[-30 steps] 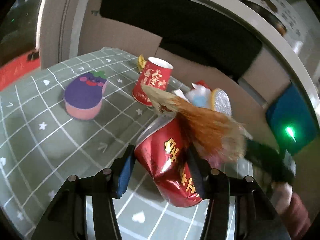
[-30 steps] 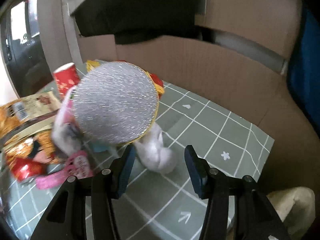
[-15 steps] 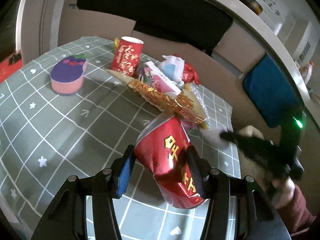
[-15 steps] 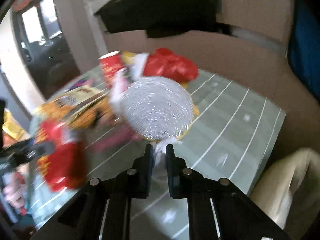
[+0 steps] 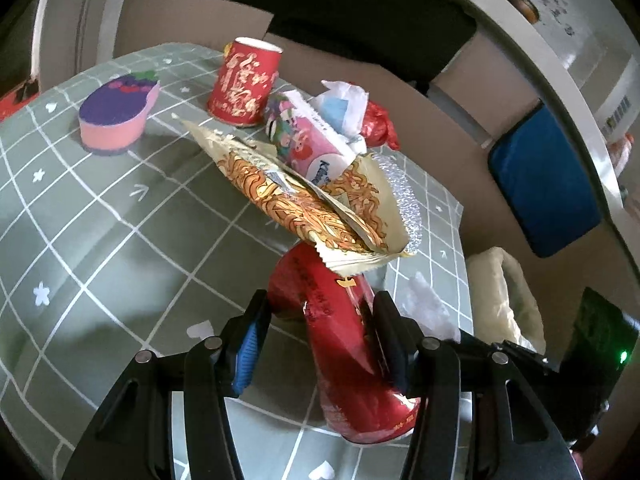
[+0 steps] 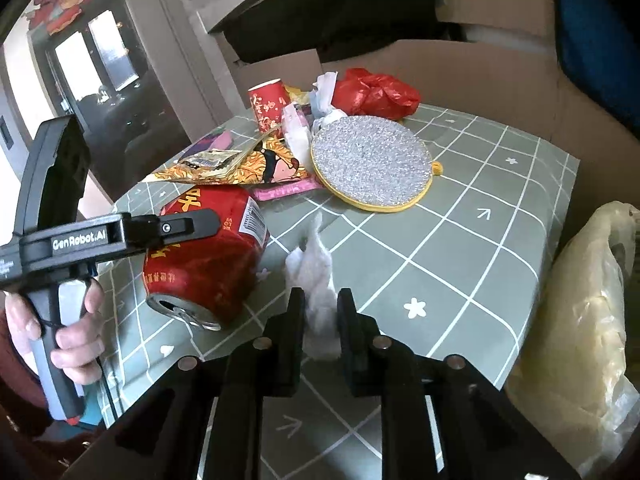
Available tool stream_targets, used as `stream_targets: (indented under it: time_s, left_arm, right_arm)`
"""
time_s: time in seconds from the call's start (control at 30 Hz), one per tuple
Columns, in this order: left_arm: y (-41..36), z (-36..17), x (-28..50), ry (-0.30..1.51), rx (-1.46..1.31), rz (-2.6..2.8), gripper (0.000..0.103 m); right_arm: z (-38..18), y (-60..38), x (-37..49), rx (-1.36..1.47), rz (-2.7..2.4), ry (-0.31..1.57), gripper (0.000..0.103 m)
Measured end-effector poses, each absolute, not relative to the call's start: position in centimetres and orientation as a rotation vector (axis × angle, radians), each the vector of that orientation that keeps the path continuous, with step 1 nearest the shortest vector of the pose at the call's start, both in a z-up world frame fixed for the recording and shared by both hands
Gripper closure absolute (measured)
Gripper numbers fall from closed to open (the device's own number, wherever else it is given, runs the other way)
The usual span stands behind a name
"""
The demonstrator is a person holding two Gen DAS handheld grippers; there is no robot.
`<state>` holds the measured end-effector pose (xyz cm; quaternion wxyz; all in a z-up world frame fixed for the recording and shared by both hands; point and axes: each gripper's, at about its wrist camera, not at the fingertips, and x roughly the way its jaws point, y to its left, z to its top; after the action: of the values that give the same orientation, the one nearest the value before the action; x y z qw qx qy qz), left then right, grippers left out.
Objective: Collect trash
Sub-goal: 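Lift the red can with the left tool while the right tool carries the tissue to the wastebasket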
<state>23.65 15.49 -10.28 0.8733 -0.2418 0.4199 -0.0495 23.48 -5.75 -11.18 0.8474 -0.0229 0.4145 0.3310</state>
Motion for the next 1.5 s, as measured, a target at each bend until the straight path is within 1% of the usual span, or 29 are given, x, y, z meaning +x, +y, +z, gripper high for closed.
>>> stream_targets:
  time_s: [0.03, 0.07, 0.17, 0.3, 0.33, 0.37, 0.4, 0.5, 0.87, 1.0, 1.2, 1.5]
  left_arm:
    - [15.6, -10.3, 23.7, 0.887, -0.518, -0.093, 0.049]
    - [15.6, -10.2, 23.6, 0.892, -0.522, -0.088, 0.050]
    - [15.1, -9.9, 23.3, 0.890, -0.489, -0.082, 0.050]
    - [14.5, -9.4, 22.2, 0.877, -0.467, -0.071, 0.050]
    - [14.4, -9.2, 21.7, 0.875, -0.472, -0.073, 0.050]
    - [14.2, -9.0, 21.2, 0.870, -0.474, -0.079, 0.051]
    - [14.1, -8.7, 20.8, 0.863, -0.469, -0.083, 0.051]
    - [13.2, -7.5, 19.6, 0.818, -0.424, -0.077, 0.051]
    - [9.6, -0.1, 17.1, 0.539, -0.225, -0.039, 0.051]
    - [6.7, 3.0, 16.9, 0.434, -0.151, -0.072, 0.051]
    - [2.2, 5.8, 17.9, 0.345, -0.101, -0.148, 0.051]
    - [-4.0, 6.4, 20.0, 0.308, -0.106, -0.301, 0.051]
  right_arm:
    - [-11.1, -5.7, 23.3, -0.052, 0.712, 0.871, 0.076]
    - [-11.1, -5.6, 23.1, -0.065, 0.728, 0.862, 0.074]
    - [-11.2, -4.7, 22.7, -0.147, 0.729, 0.832, 0.074]
    - [-11.7, -3.8, 23.0, -0.238, 0.706, 0.841, 0.072]
    - [-11.8, -3.8, 23.2, -0.243, 0.700, 0.846, 0.073]
    - [-11.7, -4.0, 23.3, -0.229, 0.707, 0.852, 0.078]
    - [-11.5, -4.2, 23.3, -0.209, 0.715, 0.854, 0.080]
    - [-10.6, -5.2, 22.8, -0.162, 0.700, 0.830, 0.083]
    - [-2.8, -9.7, 19.2, -0.094, 0.603, 0.621, 0.084]
    - [-0.1, -11.6, 18.0, -0.089, 0.545, 0.555, 0.084]
    - [3.5, -16.1, 16.8, -0.065, 0.429, 0.472, 0.084]
    - [5.9, -22.6, 15.8, -0.028, 0.269, 0.383, 0.084]
